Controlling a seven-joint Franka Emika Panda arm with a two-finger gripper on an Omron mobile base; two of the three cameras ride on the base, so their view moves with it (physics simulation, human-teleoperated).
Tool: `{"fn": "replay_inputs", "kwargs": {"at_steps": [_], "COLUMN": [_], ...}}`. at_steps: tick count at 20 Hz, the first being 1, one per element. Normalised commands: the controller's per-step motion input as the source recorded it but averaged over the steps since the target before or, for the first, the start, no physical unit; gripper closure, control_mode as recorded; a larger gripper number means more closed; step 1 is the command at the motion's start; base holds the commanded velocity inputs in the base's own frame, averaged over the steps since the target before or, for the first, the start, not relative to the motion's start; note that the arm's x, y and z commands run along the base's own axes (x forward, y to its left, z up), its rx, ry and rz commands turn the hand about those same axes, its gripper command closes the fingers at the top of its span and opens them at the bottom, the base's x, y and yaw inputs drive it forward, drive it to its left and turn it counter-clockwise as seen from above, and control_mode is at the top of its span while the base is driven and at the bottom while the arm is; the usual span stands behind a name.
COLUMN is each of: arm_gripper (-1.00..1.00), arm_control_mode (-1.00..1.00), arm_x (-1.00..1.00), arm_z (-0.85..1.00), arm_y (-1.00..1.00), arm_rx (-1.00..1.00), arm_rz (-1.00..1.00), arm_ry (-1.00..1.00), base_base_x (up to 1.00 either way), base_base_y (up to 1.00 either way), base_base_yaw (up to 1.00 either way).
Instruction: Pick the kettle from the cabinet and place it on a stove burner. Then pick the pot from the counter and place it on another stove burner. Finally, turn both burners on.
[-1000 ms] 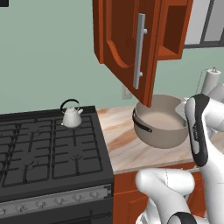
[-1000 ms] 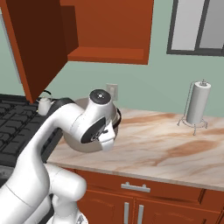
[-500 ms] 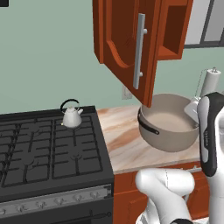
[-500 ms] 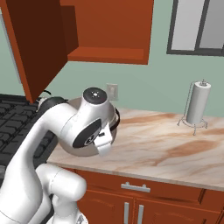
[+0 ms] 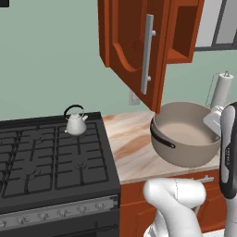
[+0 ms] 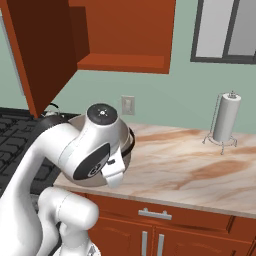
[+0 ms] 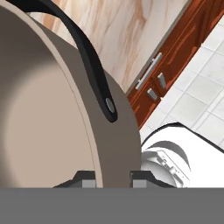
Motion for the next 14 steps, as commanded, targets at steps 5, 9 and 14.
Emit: {"fn": "replay_inputs", "kwargs": {"at_steps": [5, 9, 14], "arm_gripper": [1.00, 1.00, 1.00], "arm_control_mode": [-1.00, -1.00, 1.00], "arm_x": [0.00, -0.33, -0.13], "arm_z": [0.00, 0.00, 0.00], "arm_y": [0.00, 0.00, 0.00], "arm_rx": [0.00, 0.00, 0.00], "arm_rz": [0.00, 0.00, 0.00], "arm_ry": [0.00, -0.09, -0.03], "base_base_x": [0.00, 0.00, -0.66], "base_base_y": [0.00, 0.00, 0.00], "base_base_yaw": [0.00, 0.00, -0.01]}}
